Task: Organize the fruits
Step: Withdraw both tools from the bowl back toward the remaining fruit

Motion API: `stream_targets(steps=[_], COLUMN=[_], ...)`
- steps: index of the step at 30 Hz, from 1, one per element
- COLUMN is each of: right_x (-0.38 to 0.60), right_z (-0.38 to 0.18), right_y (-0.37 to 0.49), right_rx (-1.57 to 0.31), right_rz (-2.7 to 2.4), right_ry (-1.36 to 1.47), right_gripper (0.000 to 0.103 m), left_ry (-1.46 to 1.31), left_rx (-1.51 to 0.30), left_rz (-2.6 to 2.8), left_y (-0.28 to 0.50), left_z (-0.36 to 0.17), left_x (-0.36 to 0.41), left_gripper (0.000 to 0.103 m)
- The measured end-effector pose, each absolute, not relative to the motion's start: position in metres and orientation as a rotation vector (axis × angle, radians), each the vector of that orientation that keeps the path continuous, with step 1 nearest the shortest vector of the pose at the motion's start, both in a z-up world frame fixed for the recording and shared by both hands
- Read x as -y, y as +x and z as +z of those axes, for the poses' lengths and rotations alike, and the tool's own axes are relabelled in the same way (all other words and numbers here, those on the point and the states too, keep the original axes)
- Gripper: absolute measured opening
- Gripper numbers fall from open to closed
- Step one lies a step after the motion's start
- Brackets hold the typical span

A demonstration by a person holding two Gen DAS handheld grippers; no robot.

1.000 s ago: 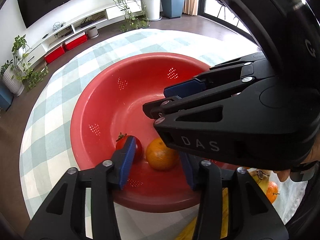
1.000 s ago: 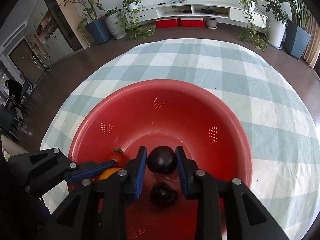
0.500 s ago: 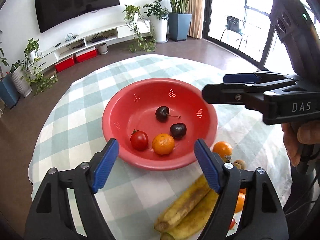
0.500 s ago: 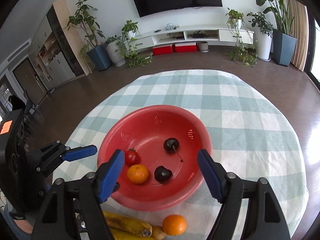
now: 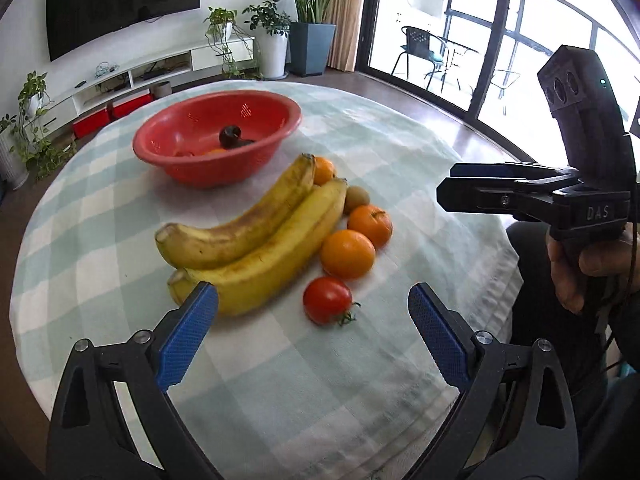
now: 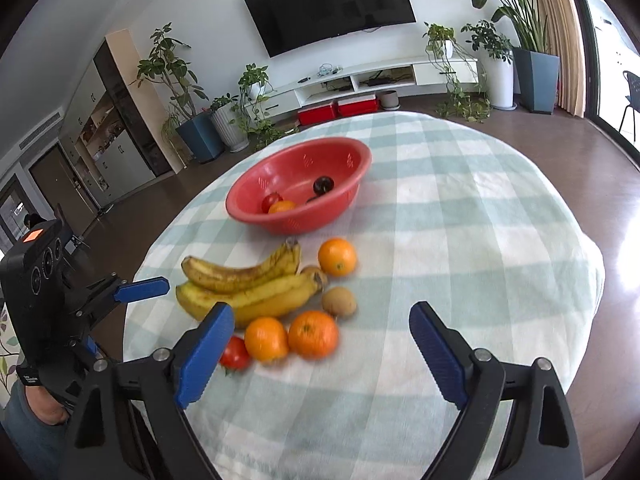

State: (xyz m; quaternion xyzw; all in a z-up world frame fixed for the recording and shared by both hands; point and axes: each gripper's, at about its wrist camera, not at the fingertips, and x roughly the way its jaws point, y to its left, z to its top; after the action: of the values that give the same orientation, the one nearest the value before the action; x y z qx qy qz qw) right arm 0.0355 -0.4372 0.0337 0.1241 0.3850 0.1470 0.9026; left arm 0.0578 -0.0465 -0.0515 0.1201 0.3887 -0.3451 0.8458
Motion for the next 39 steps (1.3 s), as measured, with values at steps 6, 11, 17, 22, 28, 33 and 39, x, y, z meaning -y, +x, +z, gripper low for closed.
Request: stream_targets(steps=[6, 11, 17, 22, 28, 33, 39], right_x=[0.435, 0.435, 0.437, 0.437, 0.437, 0.436, 0.436], right_z=[0.014, 0.013, 0.012, 0.01, 0.011, 0.011, 0.011], right_y=[0.007, -0.001, -0.001, -0.002, -0.004, -0.005, -0.005], right_rx=[-0.828, -0.821, -0.821, -0.822, -0.82, -0.822, -0.825], right_rz=[0.324, 0.314, 0.304, 0.304, 0.3, 0.302, 0.303], right_ry=[0.312, 0.337, 0.347, 0.356, 0.365, 0.362, 0.36], right_gripper=[0.091, 0.089, 0.088, 0.087, 0.086, 0.086, 0.085], left_ry=[0.281, 0.316, 0.313, 0.313, 0.32, 0.312, 0.348], left_rx=[-0.852, -0.884, -0.878, -0.875, -0.898, -0.885, -0.904], left_rz=[-0.756, -0.772, -0.769, -0.768, -0.777, -0.773, -0.784], left_y=[0.058, 0.065, 0.07, 0.07, 0.066, 0.074, 0.079], left_z=[-0.069, -0.077, -0.078, -0.075, -0.087, -0.085, -0.093], left_x=[0.058, 0.07, 0.075, 0.073, 0.078, 0.083, 0.087], left_gripper=[0.097, 0.096, 0.093, 0.079, 0.071, 0.065, 0.047])
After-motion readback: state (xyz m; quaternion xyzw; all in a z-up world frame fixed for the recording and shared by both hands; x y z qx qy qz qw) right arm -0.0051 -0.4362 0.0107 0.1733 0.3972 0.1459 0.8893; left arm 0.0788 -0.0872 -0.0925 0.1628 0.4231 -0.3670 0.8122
